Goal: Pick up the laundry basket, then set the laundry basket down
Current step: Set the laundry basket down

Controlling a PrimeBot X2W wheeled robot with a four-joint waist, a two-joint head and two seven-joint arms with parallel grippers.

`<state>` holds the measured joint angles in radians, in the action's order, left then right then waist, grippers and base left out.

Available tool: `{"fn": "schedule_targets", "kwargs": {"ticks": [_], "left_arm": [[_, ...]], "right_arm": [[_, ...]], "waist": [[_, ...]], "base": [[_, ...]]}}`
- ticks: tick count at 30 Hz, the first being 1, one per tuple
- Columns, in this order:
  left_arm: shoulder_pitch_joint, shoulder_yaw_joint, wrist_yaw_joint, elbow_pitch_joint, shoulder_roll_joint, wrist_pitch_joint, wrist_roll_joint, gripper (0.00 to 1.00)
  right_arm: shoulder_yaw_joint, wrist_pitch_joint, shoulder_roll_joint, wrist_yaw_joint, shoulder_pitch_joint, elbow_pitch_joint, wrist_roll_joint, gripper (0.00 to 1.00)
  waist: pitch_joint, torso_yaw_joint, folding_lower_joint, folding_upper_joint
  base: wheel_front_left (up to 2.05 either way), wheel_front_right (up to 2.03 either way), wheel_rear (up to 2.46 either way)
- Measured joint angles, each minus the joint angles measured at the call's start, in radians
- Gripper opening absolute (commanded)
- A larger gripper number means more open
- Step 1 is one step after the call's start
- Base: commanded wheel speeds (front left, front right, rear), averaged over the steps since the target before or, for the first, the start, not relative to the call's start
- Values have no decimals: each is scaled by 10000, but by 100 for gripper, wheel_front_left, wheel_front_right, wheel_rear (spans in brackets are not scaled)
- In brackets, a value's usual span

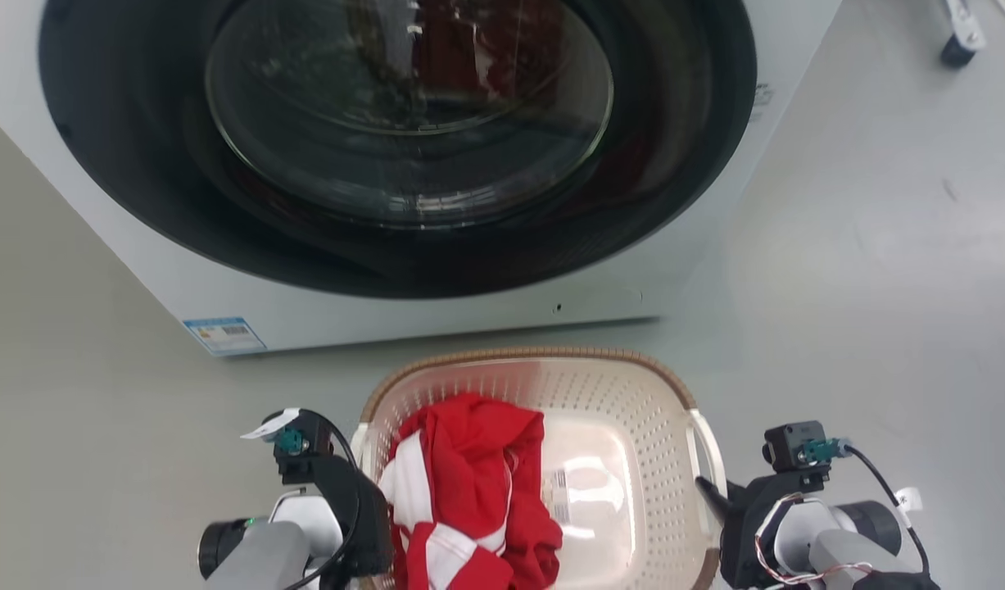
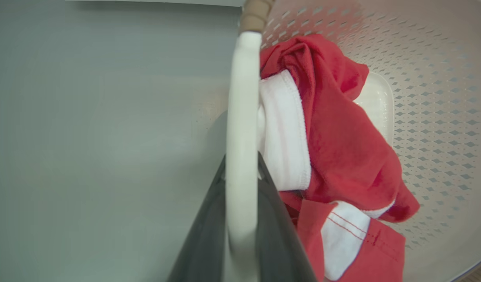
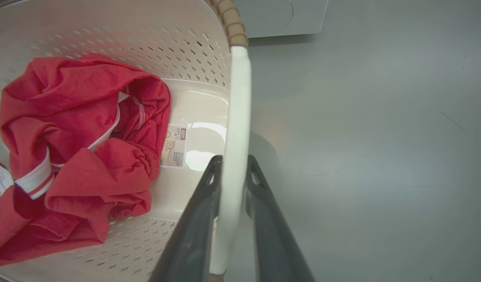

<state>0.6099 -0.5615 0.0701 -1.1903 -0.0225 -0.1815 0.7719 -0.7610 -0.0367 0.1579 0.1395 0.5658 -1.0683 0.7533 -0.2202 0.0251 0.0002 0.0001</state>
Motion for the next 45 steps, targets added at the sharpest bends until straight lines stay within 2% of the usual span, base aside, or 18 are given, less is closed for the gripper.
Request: {"fn": "schedule_targets", "kwargs": {"ticks": [23,37,45], "left_arm": [[1965,-50,-322,173,-238,1576,-535,0],[2768,-44,-453,157,-320,2247,-811,0],[2907,-52,-614,25,-337,2757,-920,0]], "right_arm": [[-171,1361,67,-77,2240,15,-596,0],[-326,1971,105,-79,3093,-100,-784,0],[-522,2205,69,-79,3410,-245,-941,0]], "waist": [[-3567,107,0,0],[-5346,47,0,1],[-5929,21,-1,0]], "base": [[0,0,0],[0,0,0],[0,0,0]]}}
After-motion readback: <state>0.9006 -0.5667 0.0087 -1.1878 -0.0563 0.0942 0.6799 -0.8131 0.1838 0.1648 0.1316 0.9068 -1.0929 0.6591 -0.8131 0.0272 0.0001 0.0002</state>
